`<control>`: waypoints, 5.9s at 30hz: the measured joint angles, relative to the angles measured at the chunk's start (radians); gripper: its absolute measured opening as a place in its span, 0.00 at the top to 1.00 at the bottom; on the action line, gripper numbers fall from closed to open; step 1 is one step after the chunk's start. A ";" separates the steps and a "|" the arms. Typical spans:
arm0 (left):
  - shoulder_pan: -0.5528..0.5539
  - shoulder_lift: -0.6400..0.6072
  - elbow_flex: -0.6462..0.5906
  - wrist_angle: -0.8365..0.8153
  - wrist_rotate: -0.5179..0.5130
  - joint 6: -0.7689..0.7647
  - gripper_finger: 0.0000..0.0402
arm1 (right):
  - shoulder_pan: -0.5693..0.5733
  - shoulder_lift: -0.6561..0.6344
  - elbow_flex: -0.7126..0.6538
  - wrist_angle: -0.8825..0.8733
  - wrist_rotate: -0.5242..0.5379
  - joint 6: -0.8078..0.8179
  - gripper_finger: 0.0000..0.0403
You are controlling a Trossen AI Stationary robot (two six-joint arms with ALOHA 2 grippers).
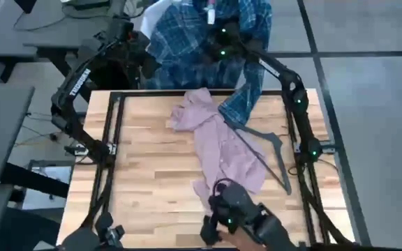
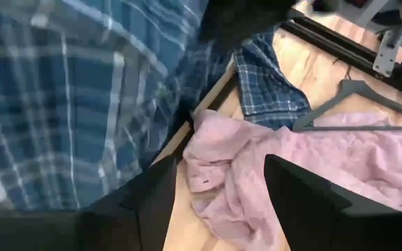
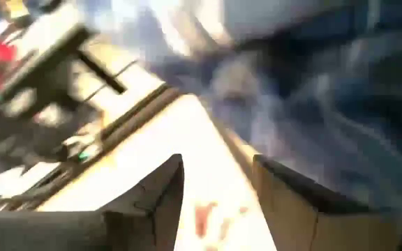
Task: Hang clothes
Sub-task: Hang the blue long sleeve on the hanger rack
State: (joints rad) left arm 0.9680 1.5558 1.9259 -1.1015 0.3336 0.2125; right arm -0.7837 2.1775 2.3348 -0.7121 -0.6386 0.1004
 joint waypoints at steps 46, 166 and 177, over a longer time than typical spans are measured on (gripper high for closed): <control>-0.005 -0.001 0.000 0.042 0.002 -0.015 0.50 | -0.274 -0.155 -0.686 0.012 0.856 -0.063 0.60; 0.071 -0.109 -0.563 0.832 0.055 -0.101 0.50 | -0.045 -0.487 -0.475 -0.115 0.435 -0.020 0.60; 0.047 -0.168 -0.562 0.788 0.054 -0.123 0.50 | 0.052 -0.246 -0.297 0.651 0.414 0.130 0.60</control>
State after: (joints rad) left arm 1.0146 1.3880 1.3640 -0.3138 0.3878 0.0898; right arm -0.7321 1.9312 2.0375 -0.0614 -0.2246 0.2308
